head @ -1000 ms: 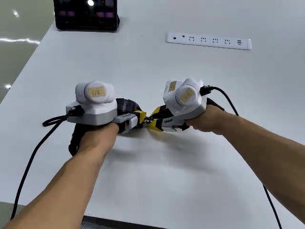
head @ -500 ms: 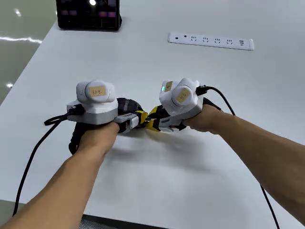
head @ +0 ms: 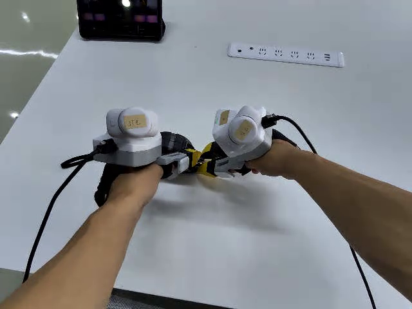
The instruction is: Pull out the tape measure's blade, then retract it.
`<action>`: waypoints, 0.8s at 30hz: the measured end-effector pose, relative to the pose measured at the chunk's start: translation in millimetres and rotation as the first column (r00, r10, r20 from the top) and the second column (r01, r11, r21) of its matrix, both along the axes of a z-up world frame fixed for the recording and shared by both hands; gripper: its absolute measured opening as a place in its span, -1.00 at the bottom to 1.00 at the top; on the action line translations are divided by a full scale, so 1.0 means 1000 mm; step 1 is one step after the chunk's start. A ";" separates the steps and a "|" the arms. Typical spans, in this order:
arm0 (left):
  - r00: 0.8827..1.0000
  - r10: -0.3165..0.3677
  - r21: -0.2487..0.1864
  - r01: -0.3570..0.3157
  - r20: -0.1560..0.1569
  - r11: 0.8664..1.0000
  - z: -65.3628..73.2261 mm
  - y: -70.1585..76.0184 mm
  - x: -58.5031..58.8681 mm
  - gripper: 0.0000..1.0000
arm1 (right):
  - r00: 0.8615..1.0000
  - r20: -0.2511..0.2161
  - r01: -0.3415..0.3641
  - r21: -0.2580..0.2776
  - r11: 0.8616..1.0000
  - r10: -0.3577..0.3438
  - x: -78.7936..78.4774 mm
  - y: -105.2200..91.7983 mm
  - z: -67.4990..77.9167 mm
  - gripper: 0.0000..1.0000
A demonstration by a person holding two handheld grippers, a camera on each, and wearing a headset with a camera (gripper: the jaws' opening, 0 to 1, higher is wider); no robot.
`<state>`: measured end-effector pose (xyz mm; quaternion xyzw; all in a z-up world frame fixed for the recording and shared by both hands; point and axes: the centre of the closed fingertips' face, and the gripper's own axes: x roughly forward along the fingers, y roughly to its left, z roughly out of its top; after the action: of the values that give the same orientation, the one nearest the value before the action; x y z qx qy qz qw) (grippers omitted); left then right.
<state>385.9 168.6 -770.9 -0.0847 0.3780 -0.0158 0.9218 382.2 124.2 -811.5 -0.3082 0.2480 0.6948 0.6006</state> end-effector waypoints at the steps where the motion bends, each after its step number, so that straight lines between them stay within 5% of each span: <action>1: 1.000 -0.002 0.000 0.002 -0.003 1.000 0.000 0.000 0.000 0.17 | 1.000 0.000 0.000 0.000 1.000 0.000 0.000 0.000 0.000 -0.74; 24: 0.999 -0.024 -0.010 0.024 -0.034 1.000 -0.001 -0.002 -0.001 0.19 | 0.998 0.002 0.065 0.002 0.998 -0.065 0.003 -0.021 0.005 -0.64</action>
<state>384.8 167.0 -771.9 -0.0849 0.3945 -0.0274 0.9146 385.6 103.6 -806.9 -0.3000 0.2566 0.6749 0.6235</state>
